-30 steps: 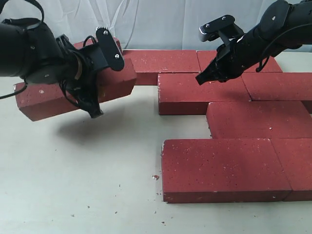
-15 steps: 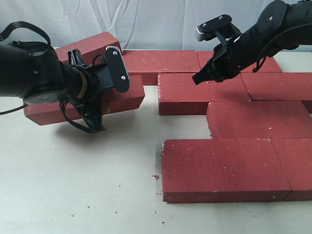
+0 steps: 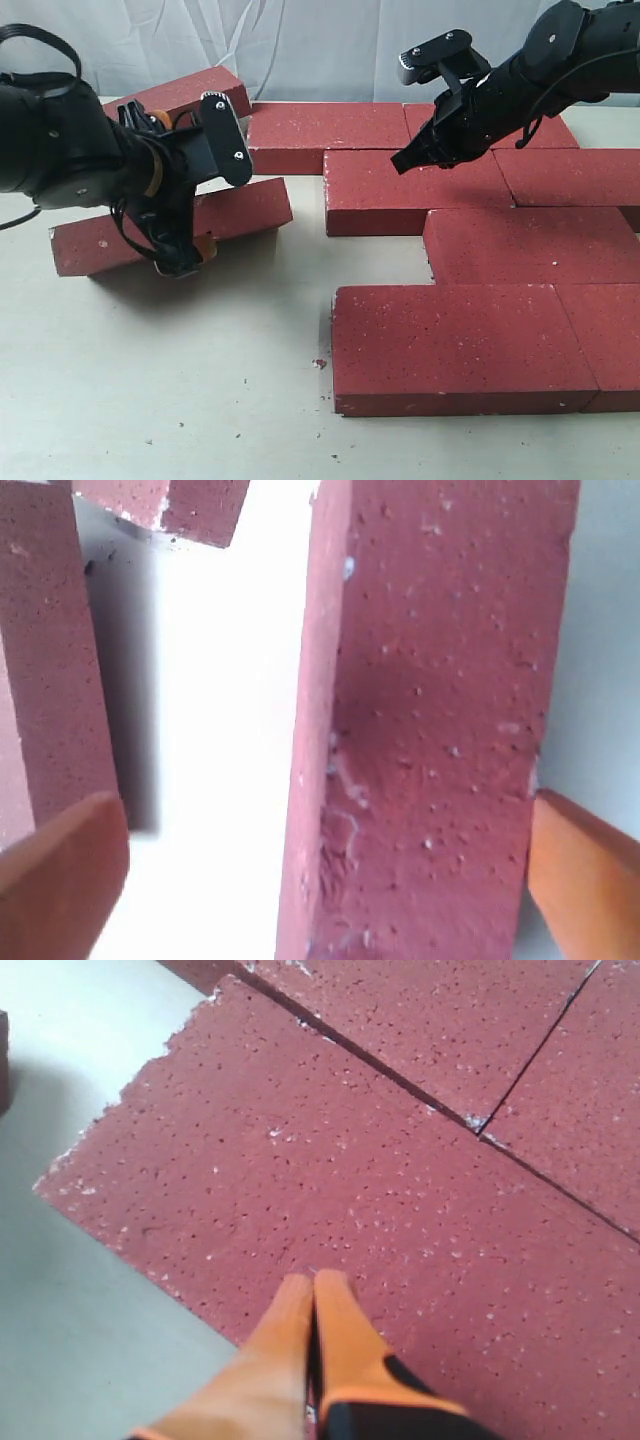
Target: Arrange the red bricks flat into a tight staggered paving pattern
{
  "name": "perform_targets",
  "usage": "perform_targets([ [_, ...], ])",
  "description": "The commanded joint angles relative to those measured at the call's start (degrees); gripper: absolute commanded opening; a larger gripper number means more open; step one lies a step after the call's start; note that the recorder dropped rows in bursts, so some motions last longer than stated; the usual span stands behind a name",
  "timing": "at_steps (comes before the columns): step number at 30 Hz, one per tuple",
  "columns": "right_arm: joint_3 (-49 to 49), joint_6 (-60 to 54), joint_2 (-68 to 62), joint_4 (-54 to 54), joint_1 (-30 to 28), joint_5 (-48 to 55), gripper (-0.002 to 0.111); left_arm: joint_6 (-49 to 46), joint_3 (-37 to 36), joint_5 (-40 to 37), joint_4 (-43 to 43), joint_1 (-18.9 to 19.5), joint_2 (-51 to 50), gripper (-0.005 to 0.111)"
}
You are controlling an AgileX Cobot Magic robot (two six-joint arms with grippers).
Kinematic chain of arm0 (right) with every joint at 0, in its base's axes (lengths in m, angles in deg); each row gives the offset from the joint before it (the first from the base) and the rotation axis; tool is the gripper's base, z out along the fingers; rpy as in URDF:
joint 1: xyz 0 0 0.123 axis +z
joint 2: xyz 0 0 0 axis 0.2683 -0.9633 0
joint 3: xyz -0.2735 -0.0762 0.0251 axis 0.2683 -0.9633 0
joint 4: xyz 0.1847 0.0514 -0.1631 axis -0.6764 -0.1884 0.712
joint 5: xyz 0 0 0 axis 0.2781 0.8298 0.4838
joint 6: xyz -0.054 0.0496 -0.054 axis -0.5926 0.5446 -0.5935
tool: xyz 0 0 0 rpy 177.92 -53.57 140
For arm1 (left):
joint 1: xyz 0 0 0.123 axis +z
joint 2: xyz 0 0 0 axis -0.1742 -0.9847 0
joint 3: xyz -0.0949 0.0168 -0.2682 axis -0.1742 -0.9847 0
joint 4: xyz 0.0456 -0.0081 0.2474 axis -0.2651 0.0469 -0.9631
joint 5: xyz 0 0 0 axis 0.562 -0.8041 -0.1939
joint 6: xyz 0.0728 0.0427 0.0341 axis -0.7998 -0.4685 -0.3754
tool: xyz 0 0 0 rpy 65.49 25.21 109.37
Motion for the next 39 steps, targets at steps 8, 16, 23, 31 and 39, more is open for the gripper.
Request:
perform_targets([
  [8,0.0,-0.2,0.5,-0.2,0.1,-0.1,-0.001,-21.3,-0.2,-9.7,32.1,-6.6,13.7,0.09],
  [16,0.0,-2.7,0.5,-2.0,3.3,1.1,-0.001,12.5,-1.1,-15.2,10.5,0.8,14.1,0.001],
  [23,0.0,-4.8,0.5,-2.1,9.0,2.8,-0.001,25.2,-1.1,-30.6,12.1,14.2,13.4,0.0],
  [31,0.0,-6.3,0.4,-1.4,11.6,5.3,-0.001,15.2,-5.8,-17.4,28.7,28.3,11.4,0.0],
  [39,0.2,-6.3,0.0,-1.7,11.6,4.4,-0.001,-22.1,-9.2,-4.6,48.6,32.0,11.2,0.0],
])
